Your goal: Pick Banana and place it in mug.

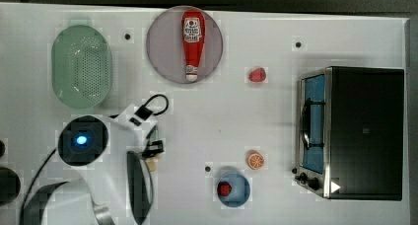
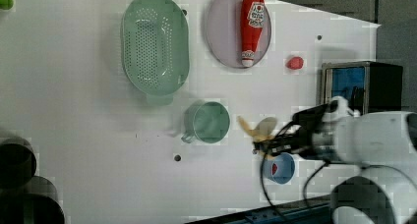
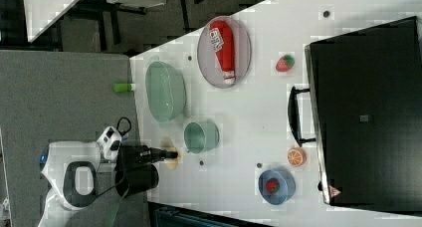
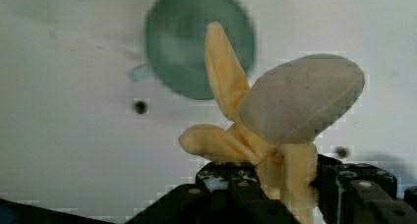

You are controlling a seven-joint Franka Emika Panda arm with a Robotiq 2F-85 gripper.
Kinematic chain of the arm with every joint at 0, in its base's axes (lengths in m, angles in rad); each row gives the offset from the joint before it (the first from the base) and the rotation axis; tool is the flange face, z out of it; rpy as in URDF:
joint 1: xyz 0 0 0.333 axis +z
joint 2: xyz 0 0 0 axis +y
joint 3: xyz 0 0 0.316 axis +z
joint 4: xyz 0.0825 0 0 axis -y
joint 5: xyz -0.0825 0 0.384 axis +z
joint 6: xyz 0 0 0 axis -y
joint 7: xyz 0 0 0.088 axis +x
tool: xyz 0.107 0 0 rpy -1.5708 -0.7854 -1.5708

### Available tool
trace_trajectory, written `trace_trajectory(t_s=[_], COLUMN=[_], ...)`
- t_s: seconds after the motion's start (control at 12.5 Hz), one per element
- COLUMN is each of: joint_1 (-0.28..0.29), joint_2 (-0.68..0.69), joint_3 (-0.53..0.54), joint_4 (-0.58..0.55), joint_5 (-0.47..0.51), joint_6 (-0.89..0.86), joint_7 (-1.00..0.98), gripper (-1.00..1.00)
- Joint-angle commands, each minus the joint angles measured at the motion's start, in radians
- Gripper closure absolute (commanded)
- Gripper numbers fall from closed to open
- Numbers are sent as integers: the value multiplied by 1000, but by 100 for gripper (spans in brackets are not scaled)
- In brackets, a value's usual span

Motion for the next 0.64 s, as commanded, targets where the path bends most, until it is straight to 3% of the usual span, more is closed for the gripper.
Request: trace_trajectory(t_s=[0.08,0.64], joint_1=[7,7], joint_2=[50,239], joint_3=[14,37], joint_4=[23,18], joint_5=[0,-56], joint_6=[125,318], joint_7=[185,238], gripper=[36,29])
